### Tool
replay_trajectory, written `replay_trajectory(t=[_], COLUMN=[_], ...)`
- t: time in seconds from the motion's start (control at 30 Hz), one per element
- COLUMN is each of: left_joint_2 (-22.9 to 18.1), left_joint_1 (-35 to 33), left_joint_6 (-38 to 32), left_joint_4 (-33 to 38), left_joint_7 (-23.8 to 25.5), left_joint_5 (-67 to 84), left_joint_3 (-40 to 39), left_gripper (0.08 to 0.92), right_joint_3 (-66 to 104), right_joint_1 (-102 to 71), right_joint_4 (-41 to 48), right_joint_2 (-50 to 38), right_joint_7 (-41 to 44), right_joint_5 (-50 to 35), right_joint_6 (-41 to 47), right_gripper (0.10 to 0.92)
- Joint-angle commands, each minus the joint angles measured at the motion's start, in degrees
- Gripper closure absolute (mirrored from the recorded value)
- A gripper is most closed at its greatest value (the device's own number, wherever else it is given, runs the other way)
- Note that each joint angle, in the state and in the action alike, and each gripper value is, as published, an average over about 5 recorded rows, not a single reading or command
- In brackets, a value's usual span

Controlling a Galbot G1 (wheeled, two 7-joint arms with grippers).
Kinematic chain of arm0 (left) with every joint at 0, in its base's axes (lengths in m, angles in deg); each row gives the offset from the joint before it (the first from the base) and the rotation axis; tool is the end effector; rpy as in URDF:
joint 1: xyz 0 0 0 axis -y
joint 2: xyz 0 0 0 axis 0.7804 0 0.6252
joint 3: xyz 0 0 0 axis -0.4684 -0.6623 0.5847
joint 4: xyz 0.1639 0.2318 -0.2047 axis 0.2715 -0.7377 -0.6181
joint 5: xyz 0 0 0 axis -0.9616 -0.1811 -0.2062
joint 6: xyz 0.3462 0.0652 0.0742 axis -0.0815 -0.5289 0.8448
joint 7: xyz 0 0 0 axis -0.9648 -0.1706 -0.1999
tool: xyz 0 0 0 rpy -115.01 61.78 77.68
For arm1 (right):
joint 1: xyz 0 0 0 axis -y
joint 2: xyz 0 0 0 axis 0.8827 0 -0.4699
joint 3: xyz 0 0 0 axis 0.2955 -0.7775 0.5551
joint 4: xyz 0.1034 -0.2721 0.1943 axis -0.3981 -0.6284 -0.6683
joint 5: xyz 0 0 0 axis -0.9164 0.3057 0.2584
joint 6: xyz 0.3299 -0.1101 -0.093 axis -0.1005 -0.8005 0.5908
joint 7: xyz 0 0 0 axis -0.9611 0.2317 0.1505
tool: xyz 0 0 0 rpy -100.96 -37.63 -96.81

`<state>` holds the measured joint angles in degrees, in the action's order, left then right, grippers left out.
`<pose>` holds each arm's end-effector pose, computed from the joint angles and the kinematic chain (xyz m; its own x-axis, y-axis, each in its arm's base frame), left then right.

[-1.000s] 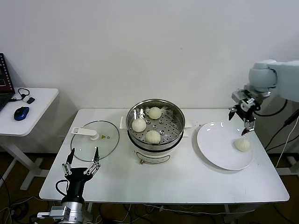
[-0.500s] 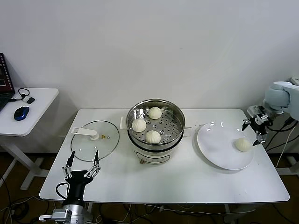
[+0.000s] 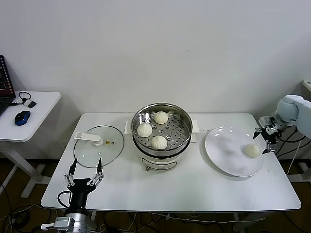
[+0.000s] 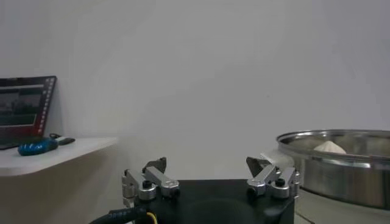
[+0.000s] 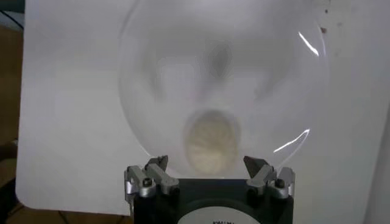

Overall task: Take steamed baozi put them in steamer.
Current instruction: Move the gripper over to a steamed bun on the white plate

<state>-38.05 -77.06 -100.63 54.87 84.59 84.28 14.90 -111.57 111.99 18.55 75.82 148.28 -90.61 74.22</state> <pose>0.1373 0.0375 -0.3361 -0.9982 -0.0535 -0.0251 -0.0546 0.9975 0.0448 0.5360 -0.3135 -0.1683 -0.1002 0.0513 0.9936 -0.9922 -0.0802 -0.0960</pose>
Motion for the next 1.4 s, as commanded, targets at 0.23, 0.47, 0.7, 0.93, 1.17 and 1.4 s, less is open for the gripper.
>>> replay_trajectory(t=[0.23,0.47,0.7,0.93,1.17,1.4], left_joint_2=[0.38,0.51,0.66,0.6,0.54,0.49], left_joint_1=[0.4,0.45,0.5,0.83,1.03,1.09], left_joint_6=[0.12,0.22,0.23,0.39,0.49,0.48], left_joint_4=[-0.82,-1.18,-1.52,-1.73,-1.91,-1.9], left_joint_7=[-0.11,-0.09,-0.1,-0.1,-0.11,-0.16], left_joint_5=[0.41,0.23,0.23,0.16,0.17,0.19], left_joint_3=[0.69,0.54,0.57,0.54,0.59,0.54], left_gripper=[0.177,0.177,0.177,0.177,0.177,0.177], right_joint_3=[12.48,14.24,16.63,17.97,18.76,18.75], right_joint_1=[-10.76,-12.37,-14.08,-15.37,-16.17,-15.77], right_joint_4=[10.76,13.47,15.87,16.6,16.64,16.23], right_joint_2=[4.39,5.71,7.01,7.69,7.67,7.31], right_joint_7=[-0.63,-0.89,-1.08,-1.11,-1.21,-1.08], right_joint_5=[4.2,5.09,6.07,7.12,8.18,8.2], right_joint_6=[-2.03,-2.82,-3.28,-3.41,-3.47,-3.45], right_gripper=[0.203,0.203,0.203,0.203,0.203,0.203])
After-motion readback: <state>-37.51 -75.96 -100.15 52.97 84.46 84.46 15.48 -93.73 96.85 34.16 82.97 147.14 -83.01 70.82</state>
